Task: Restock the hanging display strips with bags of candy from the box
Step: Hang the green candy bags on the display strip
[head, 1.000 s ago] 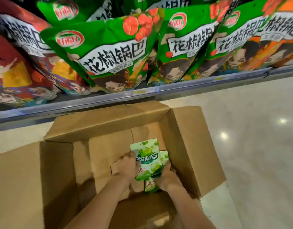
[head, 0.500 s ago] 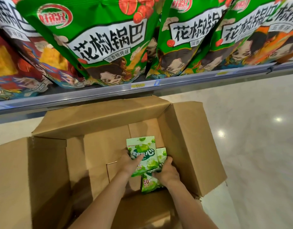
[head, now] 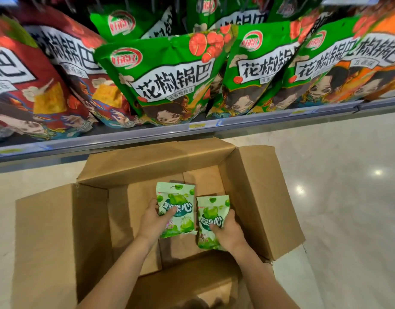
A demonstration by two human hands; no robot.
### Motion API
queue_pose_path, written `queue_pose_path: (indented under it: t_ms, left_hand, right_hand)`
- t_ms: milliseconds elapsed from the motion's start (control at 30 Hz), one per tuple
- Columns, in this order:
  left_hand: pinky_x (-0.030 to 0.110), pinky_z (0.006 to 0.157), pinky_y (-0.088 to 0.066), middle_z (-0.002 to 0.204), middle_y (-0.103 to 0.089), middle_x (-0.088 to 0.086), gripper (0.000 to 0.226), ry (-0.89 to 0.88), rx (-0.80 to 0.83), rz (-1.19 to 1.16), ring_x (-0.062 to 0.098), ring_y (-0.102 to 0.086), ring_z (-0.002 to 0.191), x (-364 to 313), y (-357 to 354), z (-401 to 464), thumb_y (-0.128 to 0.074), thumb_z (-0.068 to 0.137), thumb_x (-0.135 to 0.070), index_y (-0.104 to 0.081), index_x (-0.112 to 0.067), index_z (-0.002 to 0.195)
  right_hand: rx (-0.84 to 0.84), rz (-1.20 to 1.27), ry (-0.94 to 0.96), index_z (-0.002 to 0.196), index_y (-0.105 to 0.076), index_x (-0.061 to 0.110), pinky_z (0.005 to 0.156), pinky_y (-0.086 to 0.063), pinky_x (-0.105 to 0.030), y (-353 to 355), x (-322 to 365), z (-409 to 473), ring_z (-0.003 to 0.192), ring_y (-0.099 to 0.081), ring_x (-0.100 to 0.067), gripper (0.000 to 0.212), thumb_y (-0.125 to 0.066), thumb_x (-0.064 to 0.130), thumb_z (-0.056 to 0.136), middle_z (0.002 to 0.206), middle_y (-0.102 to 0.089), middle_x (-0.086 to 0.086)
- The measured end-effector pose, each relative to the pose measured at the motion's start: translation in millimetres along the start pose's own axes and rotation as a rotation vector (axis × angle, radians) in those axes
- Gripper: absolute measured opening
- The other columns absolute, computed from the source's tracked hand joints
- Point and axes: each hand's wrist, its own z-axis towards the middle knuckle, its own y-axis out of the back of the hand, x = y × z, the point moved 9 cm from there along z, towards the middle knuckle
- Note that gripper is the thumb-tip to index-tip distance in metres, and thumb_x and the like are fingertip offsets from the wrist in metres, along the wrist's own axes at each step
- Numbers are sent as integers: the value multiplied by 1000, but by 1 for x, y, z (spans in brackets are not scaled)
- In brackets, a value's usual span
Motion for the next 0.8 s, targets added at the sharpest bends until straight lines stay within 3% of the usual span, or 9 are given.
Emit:
queue_pose_path:
  t_ms: [100,200,300,367,467,533,600,700,800]
  left_hand:
    - [27,71,-53,105,-64,1,30,-29,-3,-46,18,-65,90,-11,13,-20,-66,85,-21,-47,-22,109]
    - [26,70,-54,106,-65,0,32,-59,-3,-87,18,-66,92,-32,25,-45,-67,85,-21,-48,-21,111]
    - [36,79,-55,108,-65,2,36,-75,-46,-142,20,-66,95,-59,43,-75,-67,84,-21,-47,-19,114]
    - [41,82,-55,109,-65,4,38,-81,-92,-201,22,-66,95,-80,58,-102,-68,84,-20,-47,-15,116]
    - [28,66,-57,101,-66,3,34,-104,-151,-318,16,-66,85,-117,80,-148,-68,84,-17,-49,-13,113]
    - [20,56,-56,96,-66,-2,29,-128,-167,-375,11,-66,80,-145,94,-182,-67,84,-17,-50,-15,109]
    - [29,65,-58,100,-68,1,31,-146,-178,-411,16,-68,83,-174,112,-220,-69,83,-23,-53,-20,109]
    - [43,78,-57,106,-70,6,37,-206,-209,-451,25,-69,92,-223,144,-283,-70,81,-27,-56,-19,114]
    - [38,72,-59,105,-71,6,33,-282,-238,-529,24,-70,90,-272,177,-347,-68,83,-18,-58,-15,113]
  right_hand:
    - [-5,32,48,125,-33,11,98,-45,-42,9,17,-18,117,-55,-28,45,-60,18,89,124,-57,-8]
    - [-17,72,101,111,-33,14,89,-48,-34,26,38,-45,109,-57,-24,31,-56,13,91,112,-58,-4]
    - [-47,189,156,105,-33,15,77,-44,-26,53,64,-84,99,-57,-19,28,-57,11,90,98,-53,3]
    - [-75,228,211,105,-36,18,77,-44,-25,73,82,-115,96,-56,-17,32,-62,12,88,96,-53,5]
    - [-100,310,294,107,-41,22,79,-47,-26,106,111,-169,97,-57,-16,36,-66,11,85,98,-56,5]
    - [-95,407,317,112,-45,20,72,-51,-23,129,131,-208,94,-58,-16,37,-67,8,84,101,-59,1]
    - [-76,513,357,110,-48,24,65,-55,-18,152,154,-248,91,-61,-17,37,-66,5,84,102,-62,-1]
    - [-34,605,405,107,-54,25,67,-58,-25,187,191,-312,88,-67,-18,34,-68,5,82,105,-67,-4]
    - [-25,646,447,102,-60,16,71,-57,-36,217,223,-380,84,-69,-21,25,-72,22,81,91,-71,-3]
